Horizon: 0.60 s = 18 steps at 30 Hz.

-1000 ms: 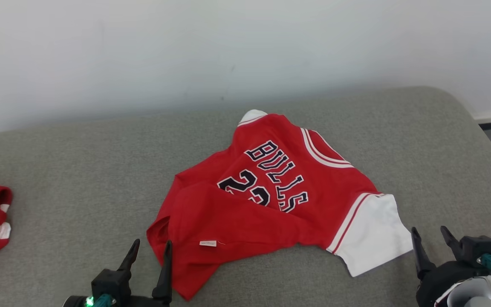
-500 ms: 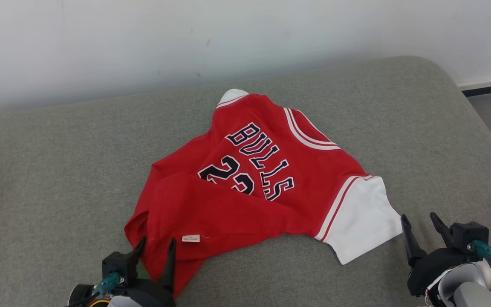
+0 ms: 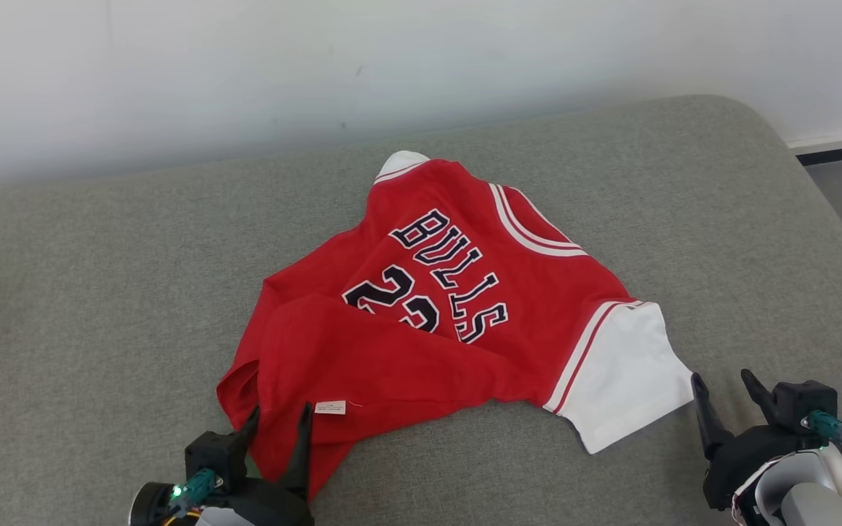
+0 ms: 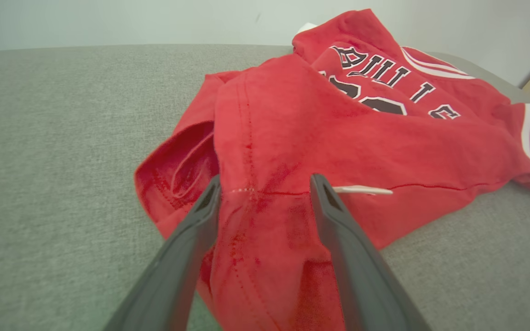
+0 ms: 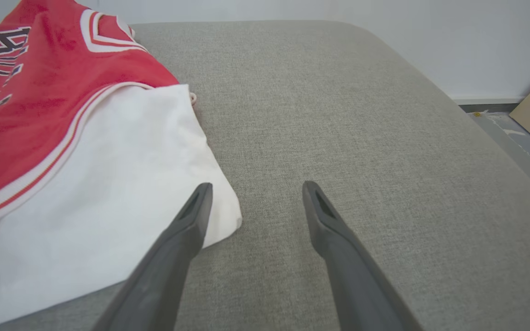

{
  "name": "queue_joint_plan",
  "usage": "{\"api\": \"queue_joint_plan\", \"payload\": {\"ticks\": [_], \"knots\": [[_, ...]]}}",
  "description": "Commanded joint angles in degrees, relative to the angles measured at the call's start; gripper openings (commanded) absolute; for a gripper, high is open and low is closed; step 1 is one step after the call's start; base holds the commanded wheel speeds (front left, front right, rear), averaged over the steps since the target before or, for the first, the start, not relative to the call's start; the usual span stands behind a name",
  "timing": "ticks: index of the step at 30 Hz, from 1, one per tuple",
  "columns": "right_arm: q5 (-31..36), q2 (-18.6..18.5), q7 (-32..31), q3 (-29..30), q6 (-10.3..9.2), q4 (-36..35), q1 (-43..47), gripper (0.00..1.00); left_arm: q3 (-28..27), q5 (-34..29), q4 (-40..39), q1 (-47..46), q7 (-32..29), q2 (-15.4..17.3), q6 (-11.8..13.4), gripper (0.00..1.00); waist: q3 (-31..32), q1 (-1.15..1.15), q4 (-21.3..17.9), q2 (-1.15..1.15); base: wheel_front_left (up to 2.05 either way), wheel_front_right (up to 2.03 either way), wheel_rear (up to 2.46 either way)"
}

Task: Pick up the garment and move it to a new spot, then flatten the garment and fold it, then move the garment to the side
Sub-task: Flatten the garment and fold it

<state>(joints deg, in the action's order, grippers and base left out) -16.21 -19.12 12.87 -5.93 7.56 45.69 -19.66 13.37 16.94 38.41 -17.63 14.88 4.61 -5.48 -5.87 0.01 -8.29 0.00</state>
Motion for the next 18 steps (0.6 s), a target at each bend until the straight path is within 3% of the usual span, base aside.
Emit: {"api": "queue_joint_plan", "payload": {"ticks": [1, 2, 3, 4, 7, 8, 9, 10, 11, 12, 13, 14, 18], "knots": [[-0.28, 0.04, 0.06, -0.55, -0.12, 0.71, -0.58, 1.00, 0.48, -0.75, -0.97, 1.13, 0.35, -0.11, 0.07, 0.90, -0.21, -0.01, 0.52, 0.00, 0.00, 0.00, 0.00], [-0.35, 0.06, -0.11, -0.81, -0.12, 1.27, -0.90, 1.00, 0.61, -0.76, -1.65, 1.30, 0.37, -0.13, 0.01, 0.85, -0.25, -0.01, 0.75, 0.00, 0.00, 0.00, 0.00], [-0.41, 0.08, -0.33, -1.13, -0.12, 1.90, -1.21, 1.00, 0.59, -0.47, -2.12, 1.50, 0.38, -0.18, -0.11, 0.69, -0.28, -0.01, 0.95, 0.00, 0.00, 0.00, 0.00], [-0.62, 0.12, -0.63, -1.44, -0.12, 2.68, -1.49, 1.00, 0.75, -0.16, -2.25, 1.65, 0.38, -0.25, -0.23, 0.61, -0.31, -0.01, 1.20, 0.00, 0.00, 0.00, 0.00], [-1.52, 0.79, -1.68, -3.30, -0.12, 5.83, -3.10, 1.00, 1.59, -0.14, -0.84, 0.29, 0.22, -0.18, -0.44, 0.82, -0.48, -0.01, 1.66, 0.00, 0.00, 0.00, 0.00], [-1.76, 0.94, -1.75, -3.80, -0.12, 6.64, -3.57, 1.00, 1.67, 0.15, -0.28, -0.20, 0.17, -0.21, -0.55, 0.78, -0.54, -0.01, 1.74, 0.00, 0.00, 0.00, 0.00], [-2.28, 1.19, -1.89, -4.34, -0.12, 7.40, -4.06, 1.00, 1.88, 0.17, 0.43, -0.62, 0.01, -0.17, -0.72, 0.50, -0.59, -0.01, 1.78, 0.00, 0.00, 0.00, 0.00], [-2.69, 1.47, -2.34, -4.93, -0.12, 8.38, -4.39, 1.00, 1.97, 0.46, 1.02, -1.02, 0.07, -0.21, -0.85, 0.46, -0.62, -0.01, 1.79, 0.00, 0.00, 0.00, 0.00], [-3.17, 1.72, -2.69, -5.62, -0.12, 9.36, -4.68, 0.77, 1.84, 0.94, 1.68, -1.48, 0.09, -0.30, -0.95, 0.45, -0.61, -0.01, 1.81, 0.00, 0.00, 0.00, 0.00], [-3.76, 1.78, -2.73, -6.08, -0.12, 10.12, -5.00, 0.23, 2.01, 1.02, 2.38, -1.84, 0.11, -0.33, -0.97, 0.27, -0.56, -0.01, 1.83, 0.00, 0.00, 0.00, 0.00], [-4.10, 1.84, -2.52, -6.54, -0.12, 10.78, -5.25, 0.00, 2.12, 1.27, 3.01, -2.18, 0.14, -0.38, -0.99, 0.06, -0.44, -0.01, 1.87, 0.00, 0.00, 0.00, 0.00], [-4.59, 1.94, -2.26, -7.06, -0.12, 11.24, -5.42, 0.00, 2.18, 1.65, 3.72, -2.45, 0.17, -0.43, -1.08, 0.00, -0.27, -0.01, 1.89, 0.00, 0.00, 0.00, 0.00], [-7.11, 1.90, -0.18, -8.71, -0.12, 11.20, -5.53, 0.00, 2.12, 2.56, 4.02, -1.77, 0.32, -0.64, -1.40, 0.00, 0.88, -0.01, 1.72, 0.00, 0.00, 0.00, 0.00]]}}
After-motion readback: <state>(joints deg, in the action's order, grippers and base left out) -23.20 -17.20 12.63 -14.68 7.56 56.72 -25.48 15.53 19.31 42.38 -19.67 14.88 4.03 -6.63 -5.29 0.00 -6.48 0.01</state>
